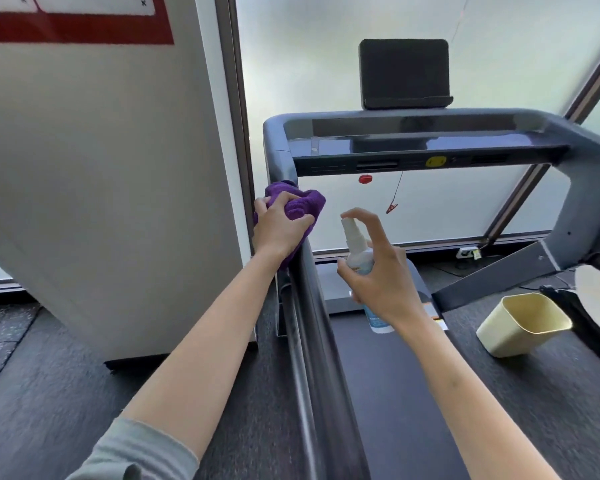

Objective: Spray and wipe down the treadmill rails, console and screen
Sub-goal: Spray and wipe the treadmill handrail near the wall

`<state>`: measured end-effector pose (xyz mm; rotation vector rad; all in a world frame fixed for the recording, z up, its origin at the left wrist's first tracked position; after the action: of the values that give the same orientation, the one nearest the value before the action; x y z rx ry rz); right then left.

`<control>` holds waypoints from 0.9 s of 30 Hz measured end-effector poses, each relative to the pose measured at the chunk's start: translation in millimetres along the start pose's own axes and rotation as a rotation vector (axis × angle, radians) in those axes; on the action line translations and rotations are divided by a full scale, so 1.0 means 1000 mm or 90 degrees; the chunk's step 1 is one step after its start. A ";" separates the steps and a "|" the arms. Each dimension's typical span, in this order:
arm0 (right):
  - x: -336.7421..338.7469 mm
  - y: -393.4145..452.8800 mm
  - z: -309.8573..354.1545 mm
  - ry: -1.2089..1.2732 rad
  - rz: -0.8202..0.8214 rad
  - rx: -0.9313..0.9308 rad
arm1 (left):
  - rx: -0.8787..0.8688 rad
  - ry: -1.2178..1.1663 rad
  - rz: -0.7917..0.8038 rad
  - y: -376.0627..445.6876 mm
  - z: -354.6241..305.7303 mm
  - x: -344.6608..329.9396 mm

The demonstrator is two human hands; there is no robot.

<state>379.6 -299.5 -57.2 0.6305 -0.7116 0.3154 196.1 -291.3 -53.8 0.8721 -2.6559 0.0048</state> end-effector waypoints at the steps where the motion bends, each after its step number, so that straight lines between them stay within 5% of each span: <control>1: 0.002 -0.005 -0.001 0.000 -0.004 -0.003 | 0.003 -0.026 0.007 -0.014 0.000 0.003; 6: 0.013 -0.020 -0.006 -0.004 -0.020 -0.010 | 0.010 -0.202 0.028 -0.105 0.006 0.017; 10: 0.011 -0.019 -0.005 -0.012 -0.008 0.001 | -0.009 -0.007 0.012 -0.128 -0.005 0.005; 21: -0.010 0.004 -0.010 0.018 -0.002 -0.036 | 0.060 0.052 0.041 -0.009 -0.008 -0.004; 27: -0.013 0.011 -0.014 0.005 -0.001 -0.049 | 0.076 0.016 -0.023 0.046 -0.002 -0.008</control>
<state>371.8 -282.8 -69.2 0.5569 -0.7119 0.2875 176.7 -248.8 -49.7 0.9506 -2.6391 0.1655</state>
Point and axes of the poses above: each hand's wrist, its own y-axis towards the middle knuckle, its own x-axis out of the back of the hand, z = x × y, the point moved 1 cm from there along y, towards the middle knuckle, and after that the axes turned 14 degrees about -y, right-handed, at the moved point
